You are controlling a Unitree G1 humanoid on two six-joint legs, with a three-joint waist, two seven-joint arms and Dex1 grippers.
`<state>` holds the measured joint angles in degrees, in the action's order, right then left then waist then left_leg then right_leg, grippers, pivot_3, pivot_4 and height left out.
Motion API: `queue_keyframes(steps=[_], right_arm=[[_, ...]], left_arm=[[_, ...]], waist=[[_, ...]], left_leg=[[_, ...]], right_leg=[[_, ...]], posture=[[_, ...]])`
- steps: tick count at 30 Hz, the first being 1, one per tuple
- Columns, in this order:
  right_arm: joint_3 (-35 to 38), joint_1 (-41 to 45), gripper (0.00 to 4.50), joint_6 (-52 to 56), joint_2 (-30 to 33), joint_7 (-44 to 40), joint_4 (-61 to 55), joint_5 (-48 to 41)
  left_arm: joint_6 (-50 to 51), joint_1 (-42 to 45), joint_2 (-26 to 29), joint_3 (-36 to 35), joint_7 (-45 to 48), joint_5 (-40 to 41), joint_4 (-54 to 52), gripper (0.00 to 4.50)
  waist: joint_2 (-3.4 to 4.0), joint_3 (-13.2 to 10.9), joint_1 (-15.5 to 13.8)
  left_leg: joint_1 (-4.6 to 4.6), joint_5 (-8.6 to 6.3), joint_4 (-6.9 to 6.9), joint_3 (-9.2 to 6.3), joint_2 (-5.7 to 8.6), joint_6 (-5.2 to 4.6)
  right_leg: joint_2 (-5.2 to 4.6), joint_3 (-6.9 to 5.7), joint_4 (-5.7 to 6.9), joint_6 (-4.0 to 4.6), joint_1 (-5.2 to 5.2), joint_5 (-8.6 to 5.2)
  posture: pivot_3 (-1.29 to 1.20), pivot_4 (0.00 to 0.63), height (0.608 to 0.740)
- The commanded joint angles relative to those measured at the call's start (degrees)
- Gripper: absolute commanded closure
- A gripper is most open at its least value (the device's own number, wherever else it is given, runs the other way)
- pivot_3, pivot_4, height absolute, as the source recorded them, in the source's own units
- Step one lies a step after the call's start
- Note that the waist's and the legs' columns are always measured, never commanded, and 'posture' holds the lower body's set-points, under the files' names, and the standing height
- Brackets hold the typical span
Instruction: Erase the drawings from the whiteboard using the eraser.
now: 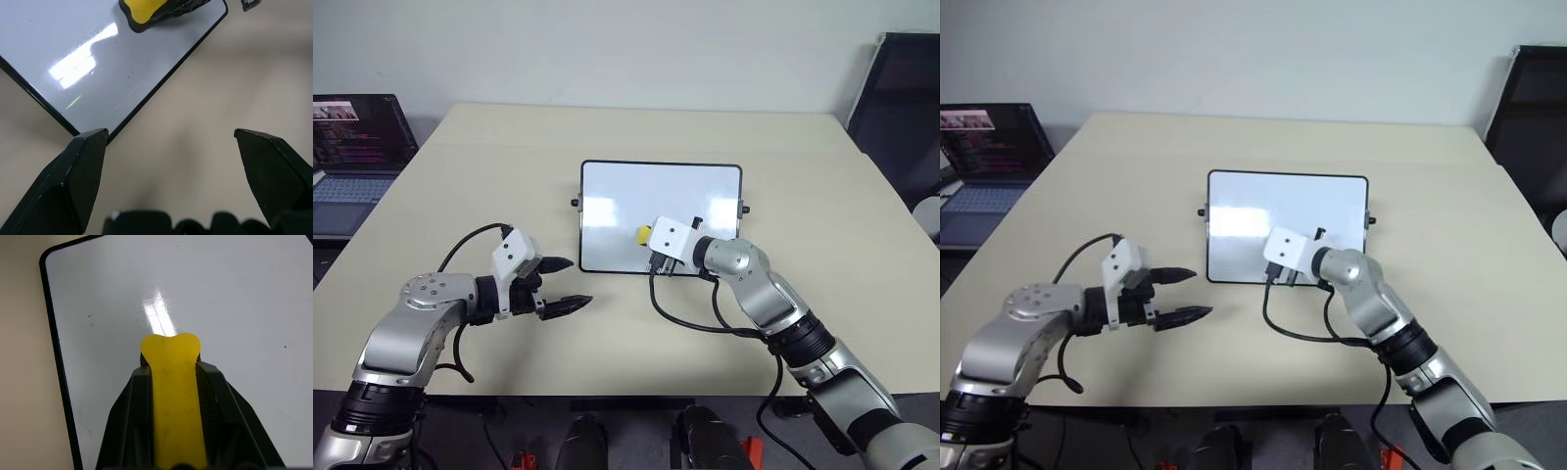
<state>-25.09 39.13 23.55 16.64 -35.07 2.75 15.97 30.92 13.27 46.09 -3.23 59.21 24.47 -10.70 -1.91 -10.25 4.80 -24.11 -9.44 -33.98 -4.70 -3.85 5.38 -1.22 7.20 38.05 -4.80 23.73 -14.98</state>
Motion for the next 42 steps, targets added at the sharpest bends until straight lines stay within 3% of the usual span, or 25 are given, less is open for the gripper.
queue_keyframes(steps=[1, 8, 16, 20, 26, 37, 42], right_arm=[[7.6, -0.9, 3.64, 5.1, -2.9, 2.9, -5.5, -4.2], [24.7, -10.5, 3.64, 19.5, -4.8, 10.4, -27.6, -9.8], [32.4, -23.5, 3.64, 32.7, -3.8, 16.3, -43.7, -10.3], [34.8, -30.7, 3.64, 33.1, -4.3, 19.2, -43.4, -10.5], [39.2, -32.5, 3.64, 32.6, -5.7, 20.8, -39.6, -13.7], [41.6, -30.3, 3.64, 27.3, -3.2, 22.5, -29.4, -16.5], [42.7, -29.8, 2.04, 24.8, -2.8, 23.3, -26.3, -17.7]], left_arm=[[1.0, 1.7, -0.7, -1.1, -1.0, 2.0, -3.4, 0.0], [-1.0, 7.6, -2.5, 1.1, -1.1, 2.1, -5.7, 0.0], [-6.7, 17.1, -9.0, 10.0, 4.5, -0.6, 1.6, 0.0], [-12.8, 26.1, -16.5, 17.9, 11.3, -3.3, 10.2, 0.0], [-20.1, 32.0, -22.8, 23.3, 17.3, -7.2, 19.2, 0.0], [-24.3, 33.9, -26.9, 24.5, 19.9, -10.4, 23.5, 0.0], [-24.4, 33.4, -27.1, 24.6, 20.0, -10.8, 22.9, 0.0]], waist=[[0.02, 0.0, 0.0], [0.02, 0.0, -1.1], [0.08, -0.1, -1.5], [0.05, 0.0, -1.7], [0.1, 0.0, -0.7], [0.11, 0.0, -0.2], [0.12, 0.0, -0.2]], left_leg=[[-0.01, 0.0, 0.01, 0.0, 0.0, 0.0], [-0.6, -0.02, 0.04, -0.06, 0.01, 0.02], [-0.6, -0.04, 0.04, -0.06, 0.02, 0.03], [-0.59, -0.03, -0.06, -0.05, 0.06, 0.03], [-0.56, -0.02, -0.05, -0.01, 0.09, 0.02], [-0.58, -0.02, -0.03, -0.05, 0.09, 0.0], [-0.58, -0.02, -0.03, -0.05, 0.09, 0.0]], right_leg=[[0.01, 0.0, 0.01, 0.0, 0.01, 0.0], [0.0, -0.08, -0.08, -0.38, 0.38, 0.0], [0.0, -0.07, -0.08, -0.17, 0.39, -0.18], [0.0, -0.04, -0.06, -0.14, 0.35, -0.15], [0.0, 0.05, -0.04, -0.18, 0.34, -0.12], [0.02, 0.05, -0.05, -0.2, 0.32, -0.12], [0.02, 0.05, -0.05, -0.26, 0.32, -0.09]], posture=[[0.0, 0.15, 0.74], [0.0, 0.15, 0.74], [0.0, 0.15, 0.74], [0.0, 0.15, 0.74], [0.0, 0.15, 0.74], [0.0, 0.15, 0.74], [0.0, 0.15, 0.74]])
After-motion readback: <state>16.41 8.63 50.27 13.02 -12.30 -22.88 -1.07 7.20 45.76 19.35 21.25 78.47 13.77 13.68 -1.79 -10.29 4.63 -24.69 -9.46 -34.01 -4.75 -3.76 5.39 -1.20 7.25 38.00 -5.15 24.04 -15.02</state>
